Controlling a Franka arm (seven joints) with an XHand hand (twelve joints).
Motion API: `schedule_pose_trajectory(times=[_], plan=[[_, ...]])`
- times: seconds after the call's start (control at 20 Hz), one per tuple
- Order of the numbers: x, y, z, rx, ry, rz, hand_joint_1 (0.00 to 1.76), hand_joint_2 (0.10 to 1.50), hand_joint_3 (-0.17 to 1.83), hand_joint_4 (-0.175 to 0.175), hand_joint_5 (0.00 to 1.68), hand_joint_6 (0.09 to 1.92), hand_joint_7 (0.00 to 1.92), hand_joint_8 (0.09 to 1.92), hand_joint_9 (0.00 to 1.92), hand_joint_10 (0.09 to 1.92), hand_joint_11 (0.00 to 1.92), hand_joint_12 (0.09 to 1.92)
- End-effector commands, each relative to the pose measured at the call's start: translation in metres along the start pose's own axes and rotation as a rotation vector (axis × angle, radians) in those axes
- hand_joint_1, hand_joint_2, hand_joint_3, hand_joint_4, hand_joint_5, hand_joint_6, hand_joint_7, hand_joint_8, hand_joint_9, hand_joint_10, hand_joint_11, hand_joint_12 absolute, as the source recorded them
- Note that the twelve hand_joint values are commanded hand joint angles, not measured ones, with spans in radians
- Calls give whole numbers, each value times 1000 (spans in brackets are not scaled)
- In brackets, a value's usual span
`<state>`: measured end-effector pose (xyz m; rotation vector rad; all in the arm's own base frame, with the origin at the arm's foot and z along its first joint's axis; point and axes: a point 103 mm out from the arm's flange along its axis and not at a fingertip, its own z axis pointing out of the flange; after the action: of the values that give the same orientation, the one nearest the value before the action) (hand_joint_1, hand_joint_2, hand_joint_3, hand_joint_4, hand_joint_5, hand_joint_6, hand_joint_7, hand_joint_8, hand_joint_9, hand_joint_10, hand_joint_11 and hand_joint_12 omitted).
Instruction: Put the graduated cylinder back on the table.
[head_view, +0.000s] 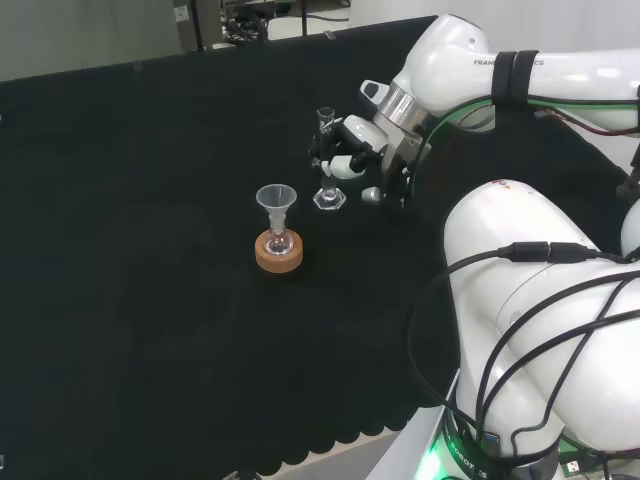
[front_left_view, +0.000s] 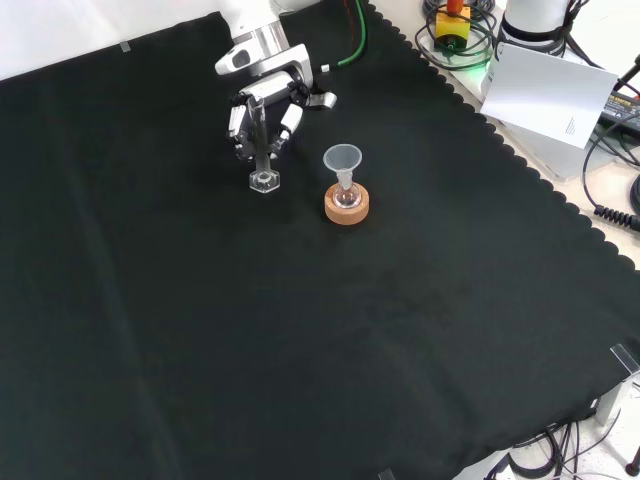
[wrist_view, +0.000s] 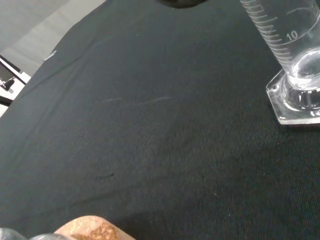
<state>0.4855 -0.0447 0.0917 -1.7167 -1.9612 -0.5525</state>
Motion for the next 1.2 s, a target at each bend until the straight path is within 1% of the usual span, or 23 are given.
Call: schedule_pose_trajectory(times=[0.05, 0.3, 0.5, 0.8, 1.2], plan=[[1, -1, -3, 22, 9, -11, 1108, 1123, -147, -55, 739, 675, 663, 650, 1111, 87, 783, 1059], [0, -2, -5, 24, 13, -9, 1032, 1081, -175, -47, 628, 654, 590, 646, 1006, 87, 607, 1182], [4, 0, -13, 30, 13, 1, 994, 1045, -175, -53, 514, 616, 525, 647, 935, 87, 496, 1250], [6, 3, -40, 14, -2, -8, 966, 1018, -175, -66, 398, 513, 437, 664, 869, 87, 413, 1288], [13, 1, -71, -11, -34, -11, 912, 970, -175, -73, 335, 330, 308, 682, 758, 87, 298, 1341]])
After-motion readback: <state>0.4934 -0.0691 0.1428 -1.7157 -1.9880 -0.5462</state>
